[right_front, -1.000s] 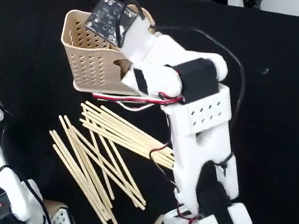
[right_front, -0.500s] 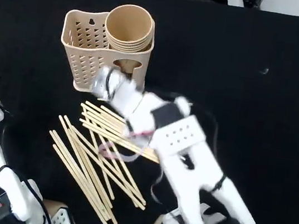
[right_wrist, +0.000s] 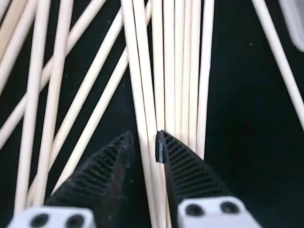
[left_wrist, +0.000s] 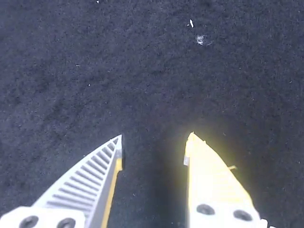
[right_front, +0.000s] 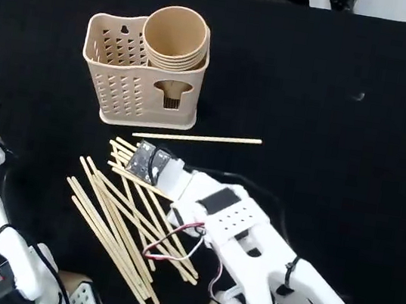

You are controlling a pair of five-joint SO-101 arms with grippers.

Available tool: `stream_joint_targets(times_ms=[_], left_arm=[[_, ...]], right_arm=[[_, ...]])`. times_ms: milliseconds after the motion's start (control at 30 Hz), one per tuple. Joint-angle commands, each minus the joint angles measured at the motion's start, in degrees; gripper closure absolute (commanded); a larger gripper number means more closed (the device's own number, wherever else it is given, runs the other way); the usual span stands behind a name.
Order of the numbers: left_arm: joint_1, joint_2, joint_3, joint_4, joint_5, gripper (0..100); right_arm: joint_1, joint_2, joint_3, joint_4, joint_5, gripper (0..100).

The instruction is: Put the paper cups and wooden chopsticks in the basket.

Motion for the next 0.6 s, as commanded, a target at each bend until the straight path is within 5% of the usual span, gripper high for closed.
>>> stream_joint_targets(times_ms=[0, 567], left_arm=[[0.22, -1.05, -0.48, -0.88, 0.0, 78], [0.22, -1.05, -0.57, -0.88, 0.0, 78]], right_arm=[[0.26, -1.89, 2.15, -4.22, -0.09, 89.5], [0.35, -2.33, 5.41, -7.56, 2.99, 98.8]])
